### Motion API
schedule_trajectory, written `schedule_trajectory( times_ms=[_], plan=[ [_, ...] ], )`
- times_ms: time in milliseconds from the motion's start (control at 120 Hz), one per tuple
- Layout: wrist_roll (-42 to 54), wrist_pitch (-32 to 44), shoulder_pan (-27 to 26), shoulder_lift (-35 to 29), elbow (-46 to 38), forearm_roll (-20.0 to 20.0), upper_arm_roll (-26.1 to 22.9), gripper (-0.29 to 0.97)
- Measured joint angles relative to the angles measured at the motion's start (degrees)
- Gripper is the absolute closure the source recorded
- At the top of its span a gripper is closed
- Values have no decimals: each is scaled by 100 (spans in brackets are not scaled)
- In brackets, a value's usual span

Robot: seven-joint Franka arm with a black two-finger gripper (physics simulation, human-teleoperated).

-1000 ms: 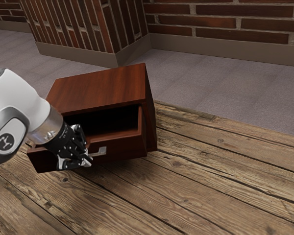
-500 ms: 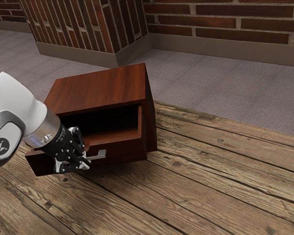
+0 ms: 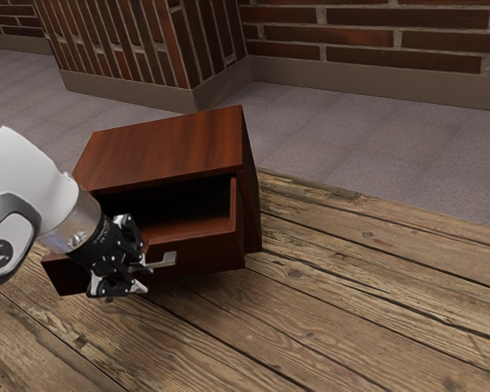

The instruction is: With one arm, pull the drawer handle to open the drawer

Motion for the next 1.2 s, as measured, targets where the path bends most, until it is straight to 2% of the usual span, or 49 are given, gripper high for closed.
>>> schedule_trajectory(
  times_ms=[383,625,908,1058,1200],
  plan=[
    [-22,2,-105,-193,-157,75,0,57],
    [-36,7,-110,-209,-155,187,-2,48],
    [-40,-40,-115,-311,-75,406,-33,45],
    [-33,-442,-91,-251,782,595,-162,44],
    [68,-1585,124,650,3049,537,-235,41]
  ],
)
